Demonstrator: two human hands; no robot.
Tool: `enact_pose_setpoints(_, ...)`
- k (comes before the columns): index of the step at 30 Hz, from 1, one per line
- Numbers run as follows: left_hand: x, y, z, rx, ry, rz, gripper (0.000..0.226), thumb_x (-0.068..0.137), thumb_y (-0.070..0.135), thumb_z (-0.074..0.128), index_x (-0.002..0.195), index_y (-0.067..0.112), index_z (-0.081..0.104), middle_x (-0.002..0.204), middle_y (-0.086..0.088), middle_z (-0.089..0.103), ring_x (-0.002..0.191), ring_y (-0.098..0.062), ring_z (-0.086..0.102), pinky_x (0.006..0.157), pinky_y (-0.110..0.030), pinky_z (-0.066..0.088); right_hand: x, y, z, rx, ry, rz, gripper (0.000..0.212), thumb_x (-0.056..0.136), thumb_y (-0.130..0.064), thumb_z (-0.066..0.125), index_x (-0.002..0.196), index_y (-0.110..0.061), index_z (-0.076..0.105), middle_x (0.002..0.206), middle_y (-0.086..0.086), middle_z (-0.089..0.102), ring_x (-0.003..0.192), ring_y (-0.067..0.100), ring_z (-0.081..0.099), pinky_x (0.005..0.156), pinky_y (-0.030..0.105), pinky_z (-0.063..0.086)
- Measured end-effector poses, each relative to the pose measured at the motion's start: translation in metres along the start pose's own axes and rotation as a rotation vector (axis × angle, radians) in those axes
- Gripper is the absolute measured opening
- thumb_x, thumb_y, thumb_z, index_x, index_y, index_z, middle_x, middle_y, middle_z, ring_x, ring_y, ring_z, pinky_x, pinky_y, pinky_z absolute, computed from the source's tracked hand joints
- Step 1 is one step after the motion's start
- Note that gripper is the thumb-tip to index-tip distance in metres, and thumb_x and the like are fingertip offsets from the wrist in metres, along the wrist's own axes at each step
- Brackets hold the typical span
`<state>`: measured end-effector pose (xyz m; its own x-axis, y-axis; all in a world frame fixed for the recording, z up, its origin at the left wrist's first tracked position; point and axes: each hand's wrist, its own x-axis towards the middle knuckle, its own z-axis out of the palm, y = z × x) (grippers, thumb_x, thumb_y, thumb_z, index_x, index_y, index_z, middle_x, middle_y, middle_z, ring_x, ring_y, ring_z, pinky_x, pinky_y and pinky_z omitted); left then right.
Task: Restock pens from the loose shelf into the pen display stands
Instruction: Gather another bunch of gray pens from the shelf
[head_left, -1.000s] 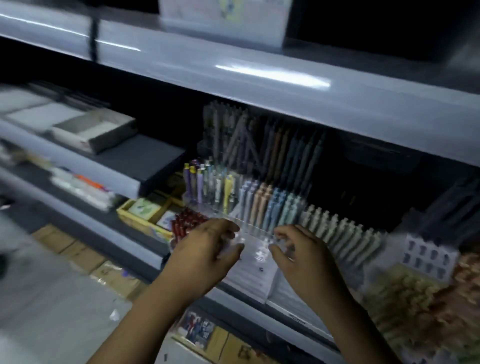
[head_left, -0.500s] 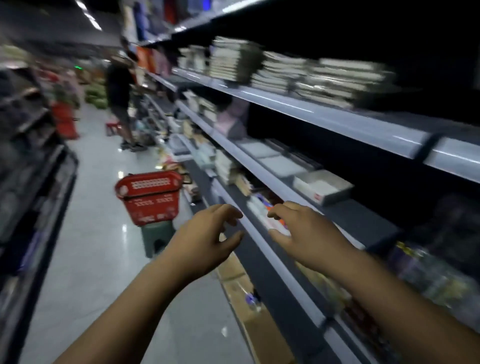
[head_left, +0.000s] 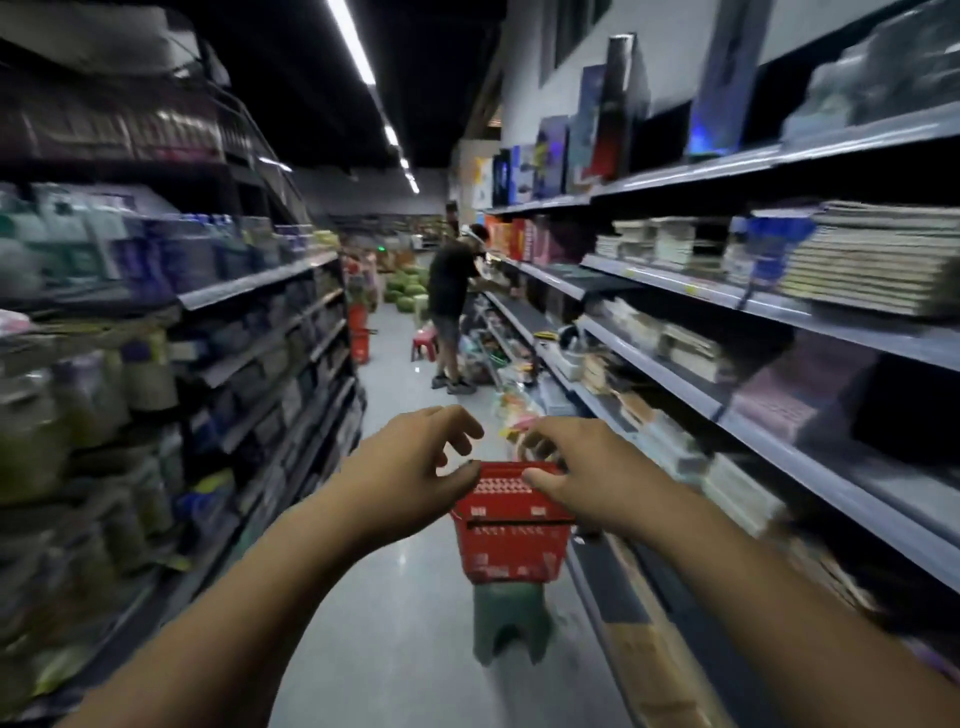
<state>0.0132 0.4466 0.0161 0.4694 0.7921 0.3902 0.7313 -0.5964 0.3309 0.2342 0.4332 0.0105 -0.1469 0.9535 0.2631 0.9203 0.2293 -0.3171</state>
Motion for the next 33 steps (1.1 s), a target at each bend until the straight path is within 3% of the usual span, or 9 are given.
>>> enact_pose_setpoints(6, 0.120, -0.121, -0.012, 0.038, 0.044, -0.027, 0.032, 0.093, 0.046, 0.066, 0.122, 0.035, 0.059, 0.108, 0.019, 0.062, 0.091, -0.002, 0.062, 0.081, -0.032, 0.057, 0.190, -0.008, 0.036, 0.031, -0.032, -0.131, 0.037, 0.091, -0.043, 0.066, 0.125, -0.031, 0.058, 0.113, -0.009, 0.061, 0.097, 0.013, 0.062, 0.084, 0.036, 0.055)
enact_pose_setpoints(18, 0.415, -0.333, -0.049, 0.127, 0.039, 0.000, 0.031, 0.094, 0.041, 0.066, 0.122, 0.026, 0.062, 0.108, 0.010, 0.064, 0.088, -0.005, 0.063, 0.081, -0.030, 0.058, 0.578, 0.015, 0.023, -0.097, -0.077, -0.298, 0.025, 0.091, -0.036, 0.070, 0.113, -0.026, 0.063, 0.104, -0.006, 0.066, 0.092, 0.012, 0.064, 0.078, 0.031, 0.056)
enact_pose_setpoints(22, 0.498, -0.424, -0.055, 0.041, 0.047, -0.026, 0.030, 0.093, 0.041, 0.068, 0.120, 0.029, 0.062, 0.104, 0.014, 0.067, 0.088, -0.002, 0.067, 0.081, -0.028, 0.060, 0.698, 0.015, 0.047, -0.082, -0.045, -0.308, 0.027, 0.091, -0.035, 0.071, 0.116, -0.026, 0.064, 0.104, -0.006, 0.067, 0.090, 0.010, 0.066, 0.079, 0.032, 0.058)
enact_pose_setpoints(27, 0.597, -0.549, -0.055, 0.028, 0.072, -0.006, 0.033, 0.092, 0.039, 0.069, 0.122, 0.026, 0.062, 0.104, 0.012, 0.067, 0.088, -0.003, 0.067, 0.080, -0.027, 0.059, 0.837, 0.013, 0.097, 0.011, 0.042, -0.288, 0.031, 0.092, -0.034, 0.070, 0.121, -0.025, 0.064, 0.106, -0.009, 0.065, 0.091, 0.007, 0.063, 0.073, 0.021, 0.050)
enact_pose_setpoints(33, 0.729, -0.673, -0.058, 0.006, 0.001, 0.026, 0.030, 0.094, 0.037, 0.068, 0.121, 0.025, 0.063, 0.104, 0.012, 0.067, 0.090, -0.007, 0.068, 0.084, -0.035, 0.061, 0.997, 0.020, 0.135, 0.031, 0.044, -0.227, 0.029, 0.092, -0.034, 0.070, 0.119, -0.025, 0.065, 0.103, -0.007, 0.067, 0.090, 0.007, 0.065, 0.081, 0.030, 0.058)
